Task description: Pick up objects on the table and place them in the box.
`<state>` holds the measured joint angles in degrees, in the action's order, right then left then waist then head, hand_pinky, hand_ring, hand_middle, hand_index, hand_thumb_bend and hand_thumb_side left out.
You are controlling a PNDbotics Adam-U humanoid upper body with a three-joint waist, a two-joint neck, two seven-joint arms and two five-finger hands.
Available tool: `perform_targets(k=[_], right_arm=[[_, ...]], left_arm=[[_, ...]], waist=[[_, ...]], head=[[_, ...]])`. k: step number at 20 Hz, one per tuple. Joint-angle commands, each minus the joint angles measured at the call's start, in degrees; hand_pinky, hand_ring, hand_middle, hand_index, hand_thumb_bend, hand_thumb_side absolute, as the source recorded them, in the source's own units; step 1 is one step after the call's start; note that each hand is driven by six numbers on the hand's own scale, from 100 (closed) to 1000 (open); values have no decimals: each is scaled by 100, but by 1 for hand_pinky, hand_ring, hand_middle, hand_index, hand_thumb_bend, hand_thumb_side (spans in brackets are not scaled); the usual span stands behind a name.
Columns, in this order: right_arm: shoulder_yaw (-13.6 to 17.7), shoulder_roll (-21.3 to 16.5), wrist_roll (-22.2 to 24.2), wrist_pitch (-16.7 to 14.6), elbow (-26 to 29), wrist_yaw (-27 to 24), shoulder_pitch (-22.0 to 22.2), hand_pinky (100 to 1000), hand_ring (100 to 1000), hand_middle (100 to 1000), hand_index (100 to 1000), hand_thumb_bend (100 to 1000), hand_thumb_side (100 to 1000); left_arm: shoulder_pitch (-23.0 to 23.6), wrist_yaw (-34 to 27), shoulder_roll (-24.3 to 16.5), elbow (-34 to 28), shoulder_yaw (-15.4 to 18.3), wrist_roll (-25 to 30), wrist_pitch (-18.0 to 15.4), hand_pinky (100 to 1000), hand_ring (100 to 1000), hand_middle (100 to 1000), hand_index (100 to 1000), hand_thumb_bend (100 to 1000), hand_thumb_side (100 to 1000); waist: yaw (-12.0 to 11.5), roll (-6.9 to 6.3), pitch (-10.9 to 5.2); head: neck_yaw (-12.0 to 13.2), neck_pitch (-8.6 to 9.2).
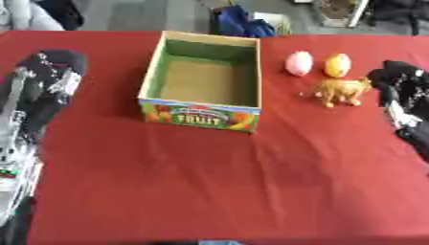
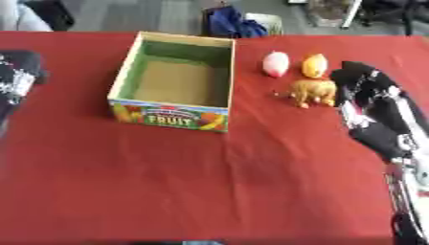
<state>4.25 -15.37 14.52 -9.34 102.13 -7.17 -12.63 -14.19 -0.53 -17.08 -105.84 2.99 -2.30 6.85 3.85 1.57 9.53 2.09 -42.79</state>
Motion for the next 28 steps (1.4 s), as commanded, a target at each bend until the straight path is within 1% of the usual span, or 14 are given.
perform_targets(k=[1,5,8,13,16,19,21,23,26,28], right_arm=[[66,-398,16,-108,58,29,-115,916,851,716,844,100,197],[6,-989,149,-358,-138,12,-276,915,853,716,849,100,175],[-83,-1447,265,-591,-467,-5,-491,915,855,719,853,100,158],[-321,-2092,496,-1152,-1274,198,-1006,920,864,731,864,109,138],[-458,-2350,569,-1546,-1938,514,-1391,924,873,744,871,164,127],[-566,-2470,654,-1991,-2634,956,-1816,929,883,757,881,206,128],[-619,-2467,729,-2283,-3104,1299,-2111,931,888,766,888,238,128],[-643,-2417,781,-2592,-3530,1686,-2383,935,896,780,897,297,119],[-667,-2271,796,-3043,-4063,2355,-2735,940,908,801,910,346,133],[-686,-2161,789,-3269,-4335,2841,-2921,943,915,815,918,371,139]], left_arm=[[-45,11,-54,-111,31,-2,0,685,622,596,686,431,466],[-39,12,-68,-106,23,5,2,685,622,597,687,431,466],[-19,18,-85,-98,17,14,4,685,622,596,687,430,466],[11,19,-98,-88,3,27,3,685,622,597,686,430,466],[22,20,-110,-86,-4,36,1,685,622,597,686,430,465],[32,19,-116,-84,-5,34,0,684,623,597,686,429,465],[35,15,-112,-82,-13,42,-1,684,623,597,686,430,465],[40,14,-110,-79,-15,47,-2,684,623,597,686,430,464],[39,12,-111,-80,-16,47,-4,684,623,597,687,430,464],[39,10,-107,-79,-21,51,-3,684,623,597,687,429,464]], waist=[[-2,5,-91],[0,29,-109],[10,48,-136],[12,75,-177],[8,83,-199],[-1,81,-218],[-4,76,-229],[-8,70,-239],[-21,61,-242],[-27,59,-244]], head=[[-29,-14],[-39,-2],[-73,-5],[-183,-8],[-214,16],[-226,53],[-236,59],[-248,62],[-254,82],[-261,89]])
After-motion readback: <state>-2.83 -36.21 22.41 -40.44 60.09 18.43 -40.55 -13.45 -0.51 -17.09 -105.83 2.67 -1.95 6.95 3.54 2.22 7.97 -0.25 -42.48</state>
